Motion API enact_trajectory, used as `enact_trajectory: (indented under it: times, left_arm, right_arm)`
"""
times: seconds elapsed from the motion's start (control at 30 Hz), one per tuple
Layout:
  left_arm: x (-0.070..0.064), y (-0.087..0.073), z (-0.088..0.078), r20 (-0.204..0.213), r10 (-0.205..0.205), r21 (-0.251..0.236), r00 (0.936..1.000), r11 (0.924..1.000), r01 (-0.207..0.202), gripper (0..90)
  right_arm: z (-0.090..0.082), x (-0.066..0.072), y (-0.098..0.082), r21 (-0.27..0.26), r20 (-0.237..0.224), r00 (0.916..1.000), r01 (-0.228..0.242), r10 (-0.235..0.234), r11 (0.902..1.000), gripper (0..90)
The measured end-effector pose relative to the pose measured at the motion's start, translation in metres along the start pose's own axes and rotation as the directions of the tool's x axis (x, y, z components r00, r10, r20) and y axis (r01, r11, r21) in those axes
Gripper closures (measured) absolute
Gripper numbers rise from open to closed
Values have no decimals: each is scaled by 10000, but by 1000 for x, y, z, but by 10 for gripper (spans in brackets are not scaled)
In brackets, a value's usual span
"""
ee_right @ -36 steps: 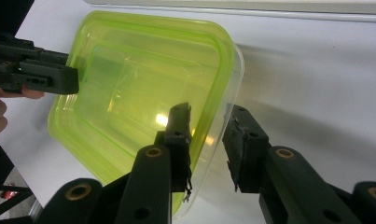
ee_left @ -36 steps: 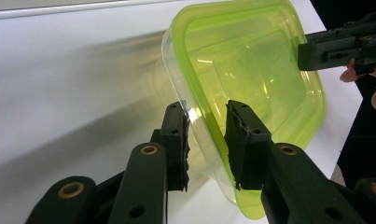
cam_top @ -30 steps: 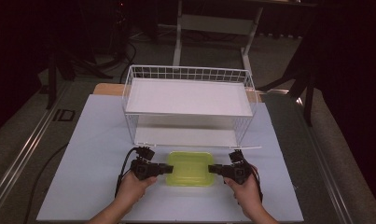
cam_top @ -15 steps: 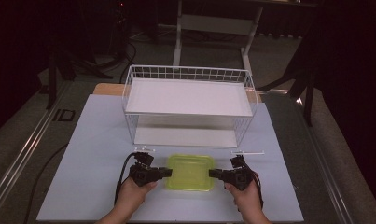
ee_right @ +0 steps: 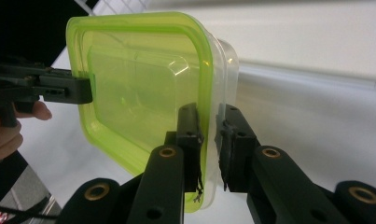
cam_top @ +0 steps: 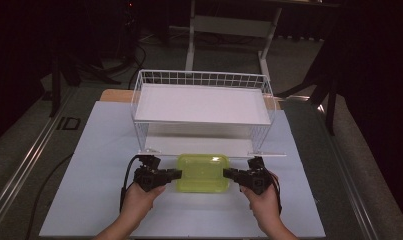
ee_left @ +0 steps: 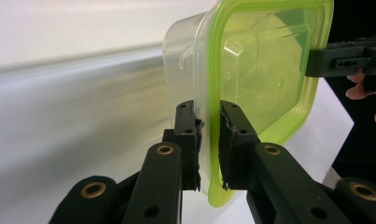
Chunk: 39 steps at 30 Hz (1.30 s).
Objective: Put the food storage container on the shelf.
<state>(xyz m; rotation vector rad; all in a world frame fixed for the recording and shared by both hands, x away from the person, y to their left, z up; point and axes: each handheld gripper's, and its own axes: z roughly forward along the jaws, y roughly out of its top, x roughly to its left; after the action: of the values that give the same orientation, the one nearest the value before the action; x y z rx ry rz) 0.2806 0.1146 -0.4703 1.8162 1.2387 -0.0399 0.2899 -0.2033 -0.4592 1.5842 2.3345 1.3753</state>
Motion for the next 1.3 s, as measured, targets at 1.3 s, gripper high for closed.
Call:
enact_trajectory:
  times: [1.3]
  left_arm:
    - [52,27,45,-475,222,-1058,9986,9940,-272,798]
  right_arm:
    - [58,-31,38,-629,1001,9949,162,-99,9979,788]
